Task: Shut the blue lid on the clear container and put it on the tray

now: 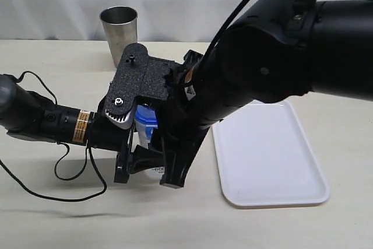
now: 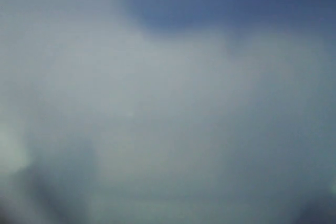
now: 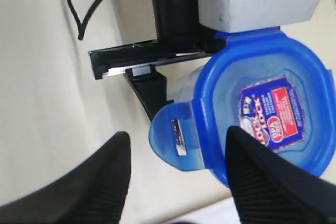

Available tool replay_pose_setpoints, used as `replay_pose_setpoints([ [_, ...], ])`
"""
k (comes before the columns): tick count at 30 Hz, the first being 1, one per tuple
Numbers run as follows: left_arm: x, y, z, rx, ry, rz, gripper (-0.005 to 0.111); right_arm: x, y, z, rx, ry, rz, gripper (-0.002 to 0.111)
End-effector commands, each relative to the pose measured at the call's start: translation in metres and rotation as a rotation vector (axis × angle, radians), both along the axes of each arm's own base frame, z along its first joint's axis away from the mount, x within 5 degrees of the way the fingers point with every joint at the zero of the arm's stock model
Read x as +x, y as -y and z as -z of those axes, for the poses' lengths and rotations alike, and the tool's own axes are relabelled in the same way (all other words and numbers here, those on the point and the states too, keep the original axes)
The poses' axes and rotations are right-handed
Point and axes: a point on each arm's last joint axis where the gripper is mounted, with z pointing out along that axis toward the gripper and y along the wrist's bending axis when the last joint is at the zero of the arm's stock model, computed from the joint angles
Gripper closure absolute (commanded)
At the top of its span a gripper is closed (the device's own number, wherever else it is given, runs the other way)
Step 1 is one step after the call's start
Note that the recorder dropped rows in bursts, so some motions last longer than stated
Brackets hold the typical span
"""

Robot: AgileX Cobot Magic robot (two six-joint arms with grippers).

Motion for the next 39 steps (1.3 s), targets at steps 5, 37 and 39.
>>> replay_pose_setpoints([
  [5, 0.000, 0.003, -0.009, -0.058, 0.005, 0.011, 0.107, -0.009, 0.007, -0.021, 0.084, -0.003, 0.002, 0.056],
  [37, 0.000, 0.003, -0.009, -0.058, 0.005, 0.011, 0.107, 0.011, -0.006, 0.043, -0.209, 0.108, -0.178, 0.067],
  [39, 0.000, 0.003, -0.009, -0.058, 0.005, 0.011, 0.107, 0.004, -0.009, 0.052, -0.262, 0.156, -0.195, 0.067],
])
